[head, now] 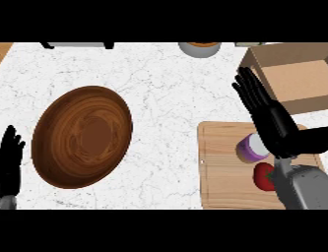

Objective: Pick the can from the cutting board and place it in the cardboard box

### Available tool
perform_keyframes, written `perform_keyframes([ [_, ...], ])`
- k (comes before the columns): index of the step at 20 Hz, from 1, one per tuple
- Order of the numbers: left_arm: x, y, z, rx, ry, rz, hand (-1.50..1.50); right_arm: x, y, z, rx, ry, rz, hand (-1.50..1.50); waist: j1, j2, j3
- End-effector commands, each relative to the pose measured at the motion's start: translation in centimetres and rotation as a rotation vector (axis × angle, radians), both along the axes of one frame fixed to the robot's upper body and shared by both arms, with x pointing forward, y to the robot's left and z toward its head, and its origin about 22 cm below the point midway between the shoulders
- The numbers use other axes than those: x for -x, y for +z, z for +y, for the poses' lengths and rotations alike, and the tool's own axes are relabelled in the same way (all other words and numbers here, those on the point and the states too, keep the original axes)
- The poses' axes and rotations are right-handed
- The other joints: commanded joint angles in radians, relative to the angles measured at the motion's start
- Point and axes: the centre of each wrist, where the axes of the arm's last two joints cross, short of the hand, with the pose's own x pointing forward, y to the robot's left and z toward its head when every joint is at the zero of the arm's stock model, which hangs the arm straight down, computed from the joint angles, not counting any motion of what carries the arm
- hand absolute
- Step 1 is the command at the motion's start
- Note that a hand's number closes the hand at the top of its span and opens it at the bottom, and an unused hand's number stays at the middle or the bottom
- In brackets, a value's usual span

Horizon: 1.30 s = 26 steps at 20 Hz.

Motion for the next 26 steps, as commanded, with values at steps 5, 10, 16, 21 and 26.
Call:
perform_keyframes([
  [5, -4.3, 5.0, -6.2, -0.113, -0.532, -0.220, 0.00, 2.4, -4.5, -2.8, 0.207, -0.292, 0.214, -1.50, -0.094, -0.001, 0.007],
  [10, -4.2, 5.9, -7.6, -0.102, -0.646, -0.252, 0.00, 4.0, -5.4, -8.8, 0.797, -0.415, 0.068, -1.50, -0.137, -0.003, -0.004],
  [16, -3.7, 5.5, -10.1, -0.072, -0.770, -0.241, 0.00, 7.7, -6.3, -8.8, 1.169, -0.468, -0.147, -1.50, -0.092, -0.011, 0.003],
  [21, -4.1, 6.9, -11.0, -0.082, -0.787, -0.240, 0.00, 10.9, -2.3, -6.3, 1.282, -0.519, -0.106, -1.50, -0.068, -0.014, 0.004],
  [26, -4.8, 6.8, -10.6, -0.078, -0.831, -0.247, 0.00, 13.2, 2.1, -2.5, 1.303, -0.380, 0.081, -1.50, -0.043, -0.004, 0.003],
])
